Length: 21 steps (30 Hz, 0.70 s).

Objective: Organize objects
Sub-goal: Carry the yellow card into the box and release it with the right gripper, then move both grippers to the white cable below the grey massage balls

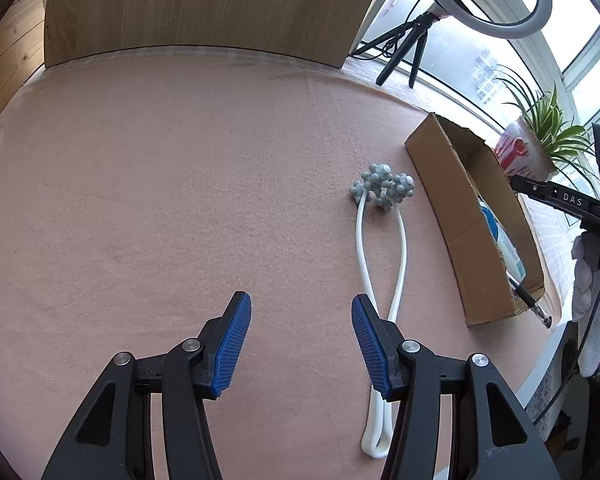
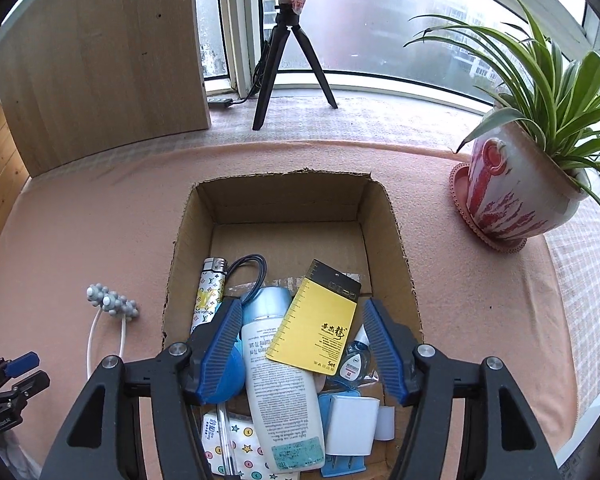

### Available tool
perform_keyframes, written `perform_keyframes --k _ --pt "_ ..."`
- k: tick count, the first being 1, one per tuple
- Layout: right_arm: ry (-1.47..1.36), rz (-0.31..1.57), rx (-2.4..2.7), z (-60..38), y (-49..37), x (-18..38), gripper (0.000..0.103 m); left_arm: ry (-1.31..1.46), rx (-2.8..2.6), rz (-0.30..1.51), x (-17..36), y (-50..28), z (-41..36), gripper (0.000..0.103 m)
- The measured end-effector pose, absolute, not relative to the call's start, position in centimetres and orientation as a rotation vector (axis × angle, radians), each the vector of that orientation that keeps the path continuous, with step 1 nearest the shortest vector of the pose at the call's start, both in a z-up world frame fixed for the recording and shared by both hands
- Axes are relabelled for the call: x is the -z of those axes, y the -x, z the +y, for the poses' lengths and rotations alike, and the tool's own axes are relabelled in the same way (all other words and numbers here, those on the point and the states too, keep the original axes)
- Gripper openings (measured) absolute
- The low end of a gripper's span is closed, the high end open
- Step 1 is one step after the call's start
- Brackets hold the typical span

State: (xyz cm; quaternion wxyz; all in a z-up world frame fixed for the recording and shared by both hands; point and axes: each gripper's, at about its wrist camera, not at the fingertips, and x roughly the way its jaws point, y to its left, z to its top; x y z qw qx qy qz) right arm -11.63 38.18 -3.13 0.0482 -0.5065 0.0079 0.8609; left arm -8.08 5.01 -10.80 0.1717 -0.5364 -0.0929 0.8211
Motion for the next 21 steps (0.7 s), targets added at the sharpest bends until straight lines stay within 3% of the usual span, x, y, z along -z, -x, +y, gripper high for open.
perform_keyframes --k 8,15,21 --pt "1.365 -0.157 -2.627 40.0 12.5 -1.9 0.059 1.495 -2.344 -0.228 8.8 7.5 3.3 0.056" --pt "1.318 -0.003 -2.731 39.7 11.6 -7.1 0.059 1.425 -2.391 -0.163 5.4 7.6 1.9 0.056" --pt "1.482 0.137 -2.813 32.9 9.7 -4.5 0.059 1.381 -2.416 -0.150 3.8 8.0 1.4 0.056"
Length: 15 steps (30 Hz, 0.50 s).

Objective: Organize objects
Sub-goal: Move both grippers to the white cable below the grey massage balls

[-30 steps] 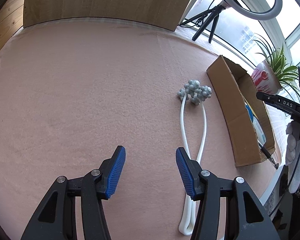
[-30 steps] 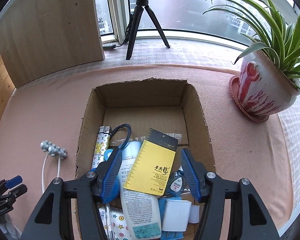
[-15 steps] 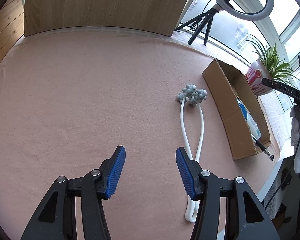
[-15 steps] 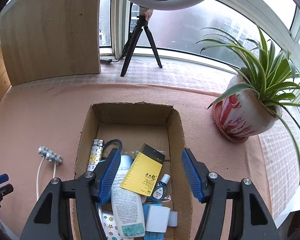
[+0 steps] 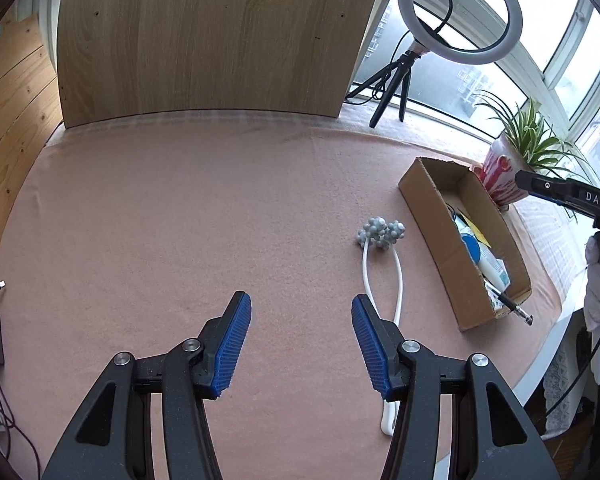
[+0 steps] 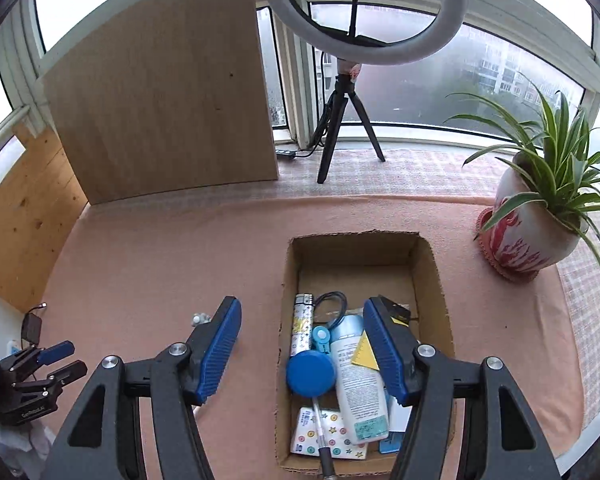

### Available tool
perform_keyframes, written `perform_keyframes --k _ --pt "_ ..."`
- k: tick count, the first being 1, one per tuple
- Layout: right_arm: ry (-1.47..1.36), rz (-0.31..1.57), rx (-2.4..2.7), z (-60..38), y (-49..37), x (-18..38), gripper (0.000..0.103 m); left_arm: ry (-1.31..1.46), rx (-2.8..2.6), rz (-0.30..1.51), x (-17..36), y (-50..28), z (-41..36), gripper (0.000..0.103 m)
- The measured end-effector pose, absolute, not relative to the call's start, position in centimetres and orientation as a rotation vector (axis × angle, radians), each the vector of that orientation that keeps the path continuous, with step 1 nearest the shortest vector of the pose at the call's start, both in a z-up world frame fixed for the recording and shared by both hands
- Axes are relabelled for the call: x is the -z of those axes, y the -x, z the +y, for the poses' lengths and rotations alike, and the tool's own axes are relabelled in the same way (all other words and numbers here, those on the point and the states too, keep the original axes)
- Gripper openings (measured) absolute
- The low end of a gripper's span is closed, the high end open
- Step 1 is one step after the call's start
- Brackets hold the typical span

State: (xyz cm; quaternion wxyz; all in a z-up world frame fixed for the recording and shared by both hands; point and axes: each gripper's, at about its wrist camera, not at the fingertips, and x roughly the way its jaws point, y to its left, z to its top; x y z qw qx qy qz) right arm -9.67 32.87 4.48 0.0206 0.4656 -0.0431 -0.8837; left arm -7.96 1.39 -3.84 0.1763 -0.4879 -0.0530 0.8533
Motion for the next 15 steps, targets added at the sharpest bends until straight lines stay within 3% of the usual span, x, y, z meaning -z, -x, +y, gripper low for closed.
perform_keyframes --k 13,15 --pt "-1.702 -0.233 2.493 24.3 7.1 6.5 0.059 1.437 -2.355 -0.183 6.8 8.5 1.9 0.056" --pt "-1.729 -0.290 2.476 24.6 6.9 7.5 0.052 1.461 -2.337 -0.182 7.7 9.0 2.7 0.055"
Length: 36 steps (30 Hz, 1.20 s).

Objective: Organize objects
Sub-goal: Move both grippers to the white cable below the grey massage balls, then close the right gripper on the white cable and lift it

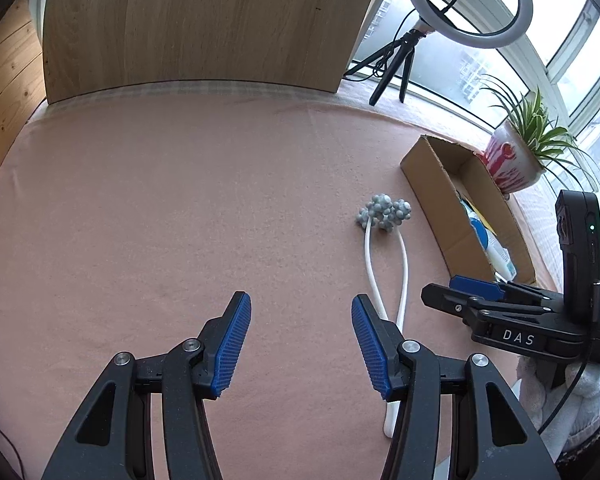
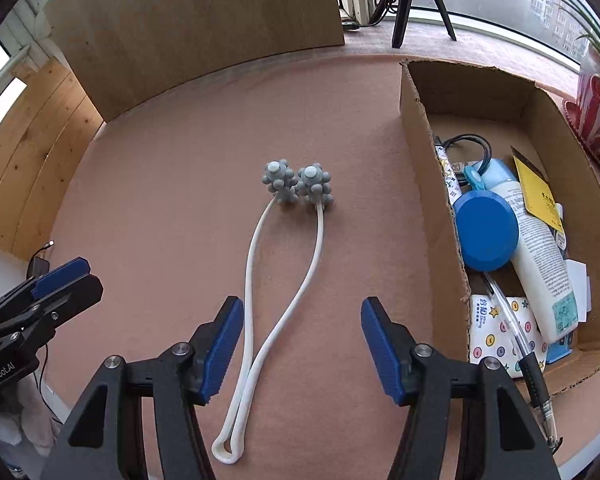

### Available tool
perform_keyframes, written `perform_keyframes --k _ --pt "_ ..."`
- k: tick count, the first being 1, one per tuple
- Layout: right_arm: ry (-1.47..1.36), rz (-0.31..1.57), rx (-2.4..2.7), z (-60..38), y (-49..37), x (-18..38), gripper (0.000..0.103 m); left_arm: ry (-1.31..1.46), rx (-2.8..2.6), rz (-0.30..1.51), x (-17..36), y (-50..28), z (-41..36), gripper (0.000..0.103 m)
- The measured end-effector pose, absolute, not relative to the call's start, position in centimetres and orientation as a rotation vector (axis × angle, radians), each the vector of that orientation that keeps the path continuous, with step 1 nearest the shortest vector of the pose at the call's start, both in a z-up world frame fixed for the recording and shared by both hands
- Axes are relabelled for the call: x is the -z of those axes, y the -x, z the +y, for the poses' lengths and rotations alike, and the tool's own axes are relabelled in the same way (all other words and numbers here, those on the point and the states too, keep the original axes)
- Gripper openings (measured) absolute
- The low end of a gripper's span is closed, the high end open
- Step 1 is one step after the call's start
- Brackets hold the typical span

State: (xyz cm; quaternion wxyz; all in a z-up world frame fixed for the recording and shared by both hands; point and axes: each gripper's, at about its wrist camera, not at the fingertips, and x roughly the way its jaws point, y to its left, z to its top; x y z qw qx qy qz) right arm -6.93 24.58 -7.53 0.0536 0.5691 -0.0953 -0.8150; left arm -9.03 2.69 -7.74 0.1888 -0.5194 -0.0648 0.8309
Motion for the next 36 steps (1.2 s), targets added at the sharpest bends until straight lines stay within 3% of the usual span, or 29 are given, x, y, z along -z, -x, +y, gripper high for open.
perform_keyframes --k 6,9,17,25,31,36 --pt "-1.777 -0.411 2.430 25.6 6.9 9.7 0.032 1.460 -2.274 -0.155 9.2 11.0 6.4 0.055" --pt "-1.789 -0.456 2.397 25.8 6.9 10.4 0.027 1.484 -2.228 -0.163 10.1 12.5 8.2 0.048" --pt "-1.779 -0.556 2.340 26.5 6.6 11.5 0.021 1.547 -2.137 -0.163 12.7 13.9 11.5 0.025" --pt "-1.767 -0.553 2.317 26.7 6.7 11.6 0.016 1.568 -2.093 -0.165 13.5 14.1 12.9 0.023" --pt "-1.747 -0.529 2.300 26.5 6.9 11.8 0.010 1.586 -2.099 -0.177 14.3 14.2 13.0 0.008" --pt "-1.727 -0.573 2.288 27.1 6.9 12.0 0.010 1.576 -2.099 -0.208 14.2 14.2 12.5 0.007"
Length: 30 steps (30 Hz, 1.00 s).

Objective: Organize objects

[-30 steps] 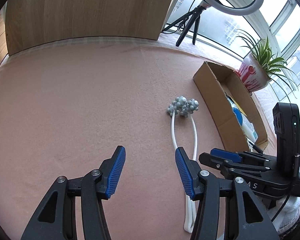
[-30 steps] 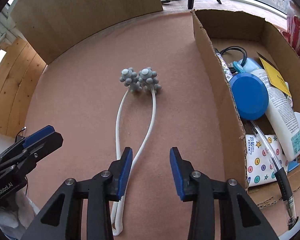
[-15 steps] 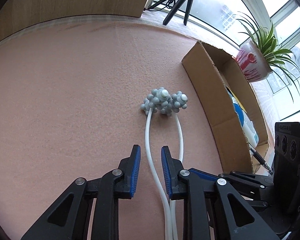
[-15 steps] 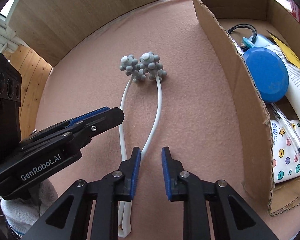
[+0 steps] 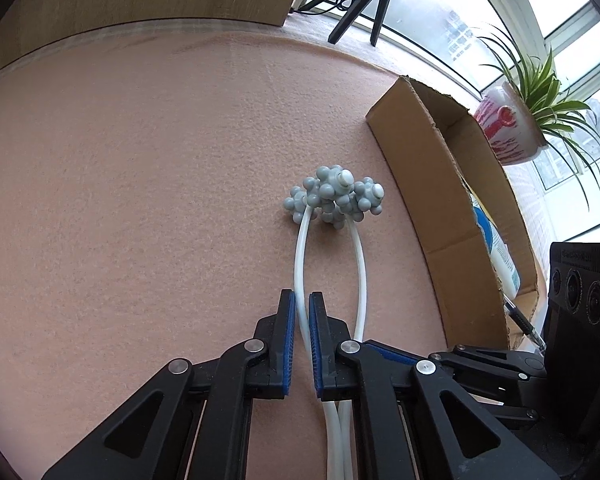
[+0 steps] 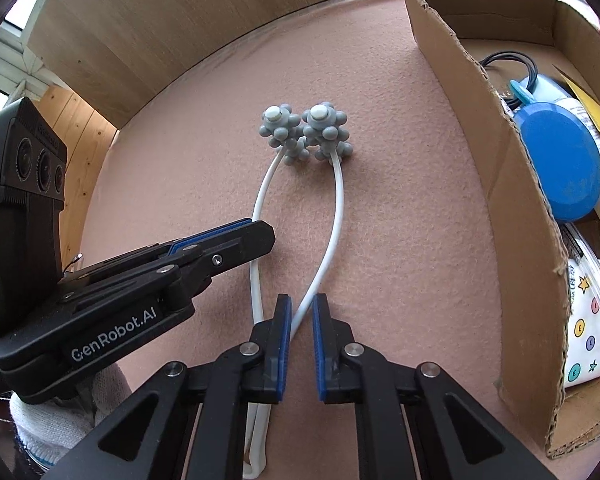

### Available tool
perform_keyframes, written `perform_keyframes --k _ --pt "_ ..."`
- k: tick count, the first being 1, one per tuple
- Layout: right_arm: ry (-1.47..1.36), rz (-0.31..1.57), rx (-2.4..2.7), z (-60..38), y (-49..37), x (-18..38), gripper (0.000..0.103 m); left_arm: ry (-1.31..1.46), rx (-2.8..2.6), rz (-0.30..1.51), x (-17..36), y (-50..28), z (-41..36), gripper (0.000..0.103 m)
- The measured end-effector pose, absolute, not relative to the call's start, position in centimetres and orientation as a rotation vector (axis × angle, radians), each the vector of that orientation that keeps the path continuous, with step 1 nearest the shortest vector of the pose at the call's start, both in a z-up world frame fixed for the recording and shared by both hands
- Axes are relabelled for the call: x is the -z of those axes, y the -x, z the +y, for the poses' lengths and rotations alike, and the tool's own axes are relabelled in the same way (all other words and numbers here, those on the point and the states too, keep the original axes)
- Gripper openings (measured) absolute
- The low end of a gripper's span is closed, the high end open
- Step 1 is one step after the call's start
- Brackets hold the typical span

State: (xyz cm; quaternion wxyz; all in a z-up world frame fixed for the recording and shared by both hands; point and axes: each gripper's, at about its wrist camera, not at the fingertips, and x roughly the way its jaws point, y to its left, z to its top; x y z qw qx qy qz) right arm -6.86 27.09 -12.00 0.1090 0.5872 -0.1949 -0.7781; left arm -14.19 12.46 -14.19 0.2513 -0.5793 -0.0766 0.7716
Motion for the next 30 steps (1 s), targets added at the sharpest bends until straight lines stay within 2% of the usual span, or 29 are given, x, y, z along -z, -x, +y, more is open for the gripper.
perform_keyframes --k 9,16,26,30 --pt "-1.666 -0.611 2.326 28.3 6.3 10.4 0.006 1.540 -2.100 -0.279 12.6 14.4 11.8 0.007" --pt "-1.562 -0.626 2.404 29.2 6.1 7.1 0.005 1.436 -2.092 -0.352 9.0 14.1 12.1 0.005" --pt "-1.371 -0.629 2.562 32.7 5.4 0.1 0.000 1.259 -2.048 -0.352 2.7 14.8 16.8 0.007" --pt "-1.326 -0.588 2.619 34.7 5.8 -2.0 0.000 1.231 -2.019 -0.307 1.6 15.5 20.2 0.007"
